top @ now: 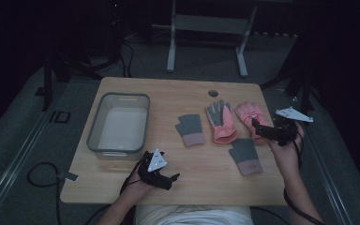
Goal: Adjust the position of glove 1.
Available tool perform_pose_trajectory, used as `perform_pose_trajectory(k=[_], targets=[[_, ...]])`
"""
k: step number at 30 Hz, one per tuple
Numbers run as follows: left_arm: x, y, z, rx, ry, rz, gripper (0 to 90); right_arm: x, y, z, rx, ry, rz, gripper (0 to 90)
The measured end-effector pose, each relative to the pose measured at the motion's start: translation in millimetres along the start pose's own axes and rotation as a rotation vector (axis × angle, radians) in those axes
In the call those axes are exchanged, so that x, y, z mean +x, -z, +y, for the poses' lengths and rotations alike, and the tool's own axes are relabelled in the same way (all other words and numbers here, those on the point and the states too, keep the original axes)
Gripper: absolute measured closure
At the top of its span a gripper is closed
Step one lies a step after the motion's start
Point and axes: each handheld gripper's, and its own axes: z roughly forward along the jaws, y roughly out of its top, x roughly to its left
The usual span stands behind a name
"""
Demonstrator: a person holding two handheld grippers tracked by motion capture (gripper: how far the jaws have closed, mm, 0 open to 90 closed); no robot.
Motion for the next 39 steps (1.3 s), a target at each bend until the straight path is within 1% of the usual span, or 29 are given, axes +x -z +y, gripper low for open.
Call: perform_pose_trajectory(k=[1, 2, 4, 5, 6, 7, 8, 10, 13, 15, 19, 23, 29, 30, 33, 35, 37, 39], targets=[[0.0, 0.0, -0.1, 0.0, 0.001, -0.002, 1.3, 4.1, -1.5, 2.1, -0.01, 0.005, 0.01, 11.5], [-0.1, 0.0, -0.1, 0.001, 0.001, -0.002, 1.3, 8.1, -3.2, 4.3, -0.011, 0.014, 0.035, 10.9], [-0.4, -0.3, 0.1, 0.004, -0.004, -0.002, 1.3, 17.1, -7.8, 8.5, -0.006, 0.033, 0.057, 11.0], [-0.5, -0.5, 0.2, 0.006, -0.006, -0.003, 1.3, 21.4, -10.2, 10.4, -0.003, 0.04, 0.079, 11.0], [-0.5, -0.5, 0.2, 0.006, -0.006, -0.003, 1.3, 21.4, -10.2, 10.4, -0.003, 0.04, 0.079, 11.0], [-0.5, -0.5, 0.2, 0.006, -0.006, -0.003, 1.3, 25.5, -12.7, 12.2, -0.005, 0.047, 0.092, 11.0], [-0.5, -0.6, 0.2, 0.01, -0.007, -0.009, 1.3, 35.8, -19.2, 16.1, 0.001, 0.069, 0.121, 14.2], [-0.3, -0.3, 0.0, 0.007, -0.004, -0.01, 1.3, 44.6, -24.0, 18.4, -0.003, 0.089, 0.144, 14.9], [0.1, -0.1, -0.1, 0.005, 0.0, -0.013, 1.3, 58.5, -31.3, 21.2, -0.001, 0.125, 0.175, 18.7], [-0.1, -0.2, 0.0, 0.006, -0.004, -0.013, 1.3, 66.3, -36.6, 22.5, 0.0, 0.135, 0.203, 20.9], [-0.8, -0.2, 0.1, 0.008, -0.01, -0.012, 1.3, 79.3, -47.8, 24.3, 0.002, 0.152, 0.249, 23.4], [-1.0, -0.3, 0.1, 0.008, -0.01, -0.016, 1.3, 92.3, -59.6, 26.3, 0.011, 0.177, 0.292, 29.2], [-0.9, -0.3, 0.1, 0.007, -0.011, -0.021, 1.3, 108.9, -82.4, 26.0, 0.043, 0.214, 0.363, 35.8], [-0.8, -0.3, 0.1, 0.008, -0.011, -0.021, 1.3, 111.4, -86.6, 25.2, 0.051, 0.22, 0.381, 35.8], [-0.9, -0.4, 0.2, 0.008, -0.011, -0.023, 1.3, 119.0, -98.4, 21.9, 0.072, 0.243, 0.406, 37.8], [-0.9, -0.5, 0.2, 0.009, -0.012, -0.025, 1.3, 123.8, -105.7, 19.3, 0.086, 0.249, 0.418, 39.9], [-1.0, -0.5, 0.2, 0.008, -0.012, -0.026, 1.3, 128.4, -113.2, 16.0, 0.103, 0.262, 0.412, 40.9], [-1.1, -0.6, 0.2, 0.008, -0.012, -0.028, 1.3, 132.0, -121.4, 12.2, 0.126, 0.265, 0.42, 42.4]])
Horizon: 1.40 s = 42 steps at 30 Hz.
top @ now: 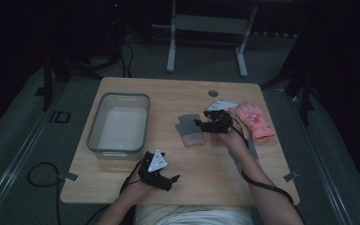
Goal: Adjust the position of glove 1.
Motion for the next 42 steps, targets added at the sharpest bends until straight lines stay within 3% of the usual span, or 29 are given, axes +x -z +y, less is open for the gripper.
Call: perform_pose_trajectory(k=[8, 16, 19, 25, 31, 36, 39, 42], targets=[[-0.6, -0.4, 0.2, 0.006, -0.012, 0.001, 1.3, 3.6, -34.4, -5.5, 0.082, 0.012, 0.021, 48.1], [-1.0, 0.0, 0.0, 0.003, -0.014, -0.002, 1.3, 2.8, -64.2, -8.8, 0.154, -0.003, 0.007, 54.2], [-2.4, 0.0, 0.0, 0.005, -0.024, -0.003, 1.3, 0.1, -70.9, -10.6, 0.185, 0.018, -0.009, 56.2], [-3.2, -0.4, 0.3, 0.011, -0.03, -0.006, 1.3, -4.6, -81.4, -12.5, 0.252, -0.031, 0.001, 54.6], [-2.8, -0.3, 0.1, 0.009, -0.025, -0.005, 1.3, -0.4, -90.4, -15.8, 0.301, -0.034, -0.02, 54.1], [-2.7, -0.3, 0.1, 0.009, -0.024, -0.005, 1.3, 6.1, -91.6, -14.4, 0.311, -0.035, -0.036, 67.9], [-2.7, -0.6, 0.4, 0.014, -0.021, -0.003, 1.3, 7.6, -91.8, -12.6, 0.319, -0.049, -0.037, 83.4], [-2.4, -0.8, 0.4, 0.014, -0.017, -0.001, 1.3, 8.8, -87.6, -6.8, 0.314, -0.086, -0.041, 85.8]])
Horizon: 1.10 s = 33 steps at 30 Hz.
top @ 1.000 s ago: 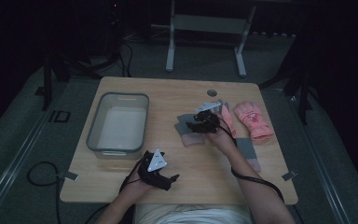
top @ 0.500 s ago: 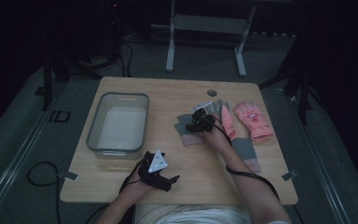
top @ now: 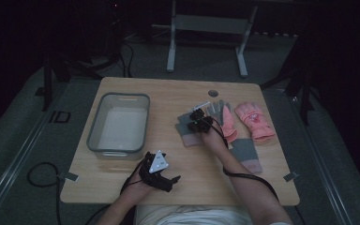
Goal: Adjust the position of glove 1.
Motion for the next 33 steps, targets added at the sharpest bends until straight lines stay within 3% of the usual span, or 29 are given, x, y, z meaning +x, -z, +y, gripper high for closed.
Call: perform_pose_trajectory(k=[4, 12, 18, 21, 25, 33], targets=[[0.2, 0.1, 0.0, -0.001, 0.001, -0.001, 1.3, 3.8, 25.9, 4.3, -0.085, -0.057, 0.026, 86.1], [-1.6, 0.1, 0.0, -0.001, -0.012, 0.007, 1.3, 29.4, 93.3, 1.5, -0.229, -0.154, -0.008, 86.1], [-0.6, 0.3, -0.1, -0.005, -0.002, 0.002, 1.3, 47.7, 130.7, -18.6, -0.272, -0.188, -0.024, 86.2], [-0.6, 0.0, 0.0, -0.003, -0.002, 0.005, 1.3, 57.7, 139.0, -34.0, -0.272, -0.188, -0.03, 86.1], [-1.0, -0.1, 0.0, -0.002, -0.006, 0.005, 1.3, 68.0, 134.9, -55.2, -0.233, -0.177, -0.027, 86.1], [-0.7, -0.1, 0.1, 0.004, -0.011, 0.004, 1.3, 65.8, 114.1, -94.6, -0.166, -0.235, -0.029, 86.1]])
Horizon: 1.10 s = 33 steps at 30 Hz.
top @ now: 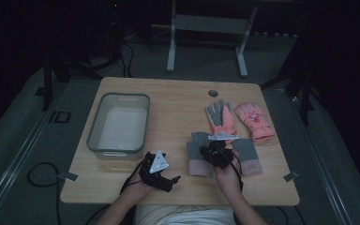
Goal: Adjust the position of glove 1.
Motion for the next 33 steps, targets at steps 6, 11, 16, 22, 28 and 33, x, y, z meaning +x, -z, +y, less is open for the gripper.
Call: perform_pose_trajectory(k=[6, 11, 16, 22, 28, 33], targets=[[-0.3, -0.4, 0.1, 0.003, -0.002, 0.001, 1.3, -3.9, -9.3, -18.5, 0.052, -0.008, 0.024, 86.0], [-0.3, -0.7, 0.2, 0.005, -0.005, 0.001, 1.3, -7.4, -17.0, -21.8, 0.048, 0.01, 0.021, 85.9], [0.1, -0.4, 0.2, 0.004, -0.003, 0.0, 1.3, -12.2, -24.6, -19.7, 0.053, 0.02, 0.036, 85.9], [0.0, -0.8, 0.3, 0.007, -0.006, 0.0, 1.3, -13.9, -33.7, -19.9, 0.042, 0.052, 0.079, 85.7], [0.0, -0.8, 0.3, 0.009, -0.008, -0.001, 1.3, -16.3, -45.1, -26.2, 0.054, 0.056, 0.101, 84.4], [-0.2, -0.8, 0.3, 0.009, -0.009, -0.001, 1.3, -14.6, -45.4, -28.6, 0.036, 0.036, 0.084, 81.2]])
